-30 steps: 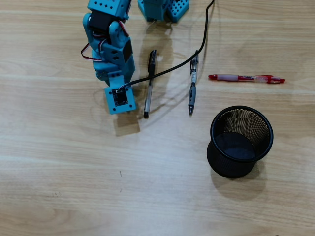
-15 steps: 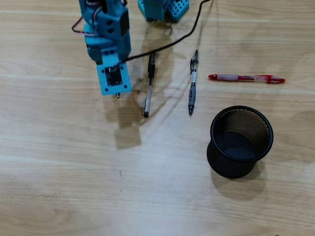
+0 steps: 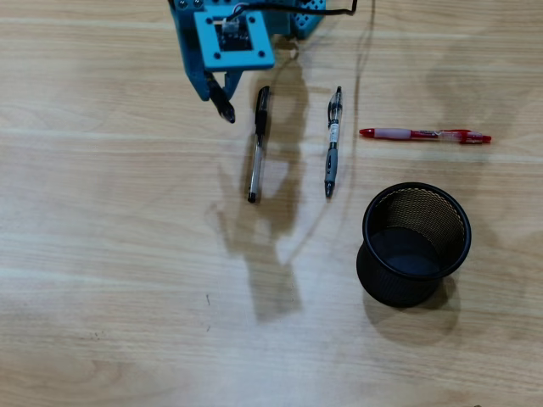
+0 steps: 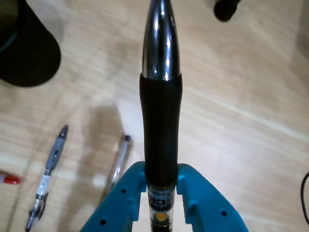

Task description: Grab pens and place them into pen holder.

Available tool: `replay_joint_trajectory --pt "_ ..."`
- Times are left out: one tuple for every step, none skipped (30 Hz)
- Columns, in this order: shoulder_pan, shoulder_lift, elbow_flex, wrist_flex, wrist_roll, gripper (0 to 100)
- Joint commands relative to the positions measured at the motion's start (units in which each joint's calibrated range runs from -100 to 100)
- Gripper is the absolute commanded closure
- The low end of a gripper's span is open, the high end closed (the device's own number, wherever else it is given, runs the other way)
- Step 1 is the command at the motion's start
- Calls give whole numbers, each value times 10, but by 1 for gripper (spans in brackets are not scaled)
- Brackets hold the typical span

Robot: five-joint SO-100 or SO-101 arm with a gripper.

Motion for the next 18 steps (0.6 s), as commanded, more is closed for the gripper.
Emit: replay_joint_trajectory --pt "-59 -28 -35 -90 -28 98" --pt "-75 -28 -33 -117 -37 98" --pt "-91 -28 -30 -150 -45 98" --pt "-108 -28 -27 -183 -53 98" --pt "-123 -28 -21 -216 -59 98" --pt "-138 -28 -10 -250 -67 98" --pt "-151 -24 3 -287 -74 98" --pt "-164 -19 17 -325 -80 98" --pt "-176 -11 31 -362 -86 98" --pt "-187 -3 46 -403 -92 98" --pt "-198 6 62 -442 -98 98" --pt "-209 14 78 -480 -104 98" --pt "-220 23 95 -516 -109 98" --pt "-239 38 124 -576 -119 98" --pt "-247 45 138 -601 -124 98" --pt "-254 51 151 -624 -129 98" --pt "-261 57 163 -647 -134 98" --pt "-272 73 187 -696 -143 98"
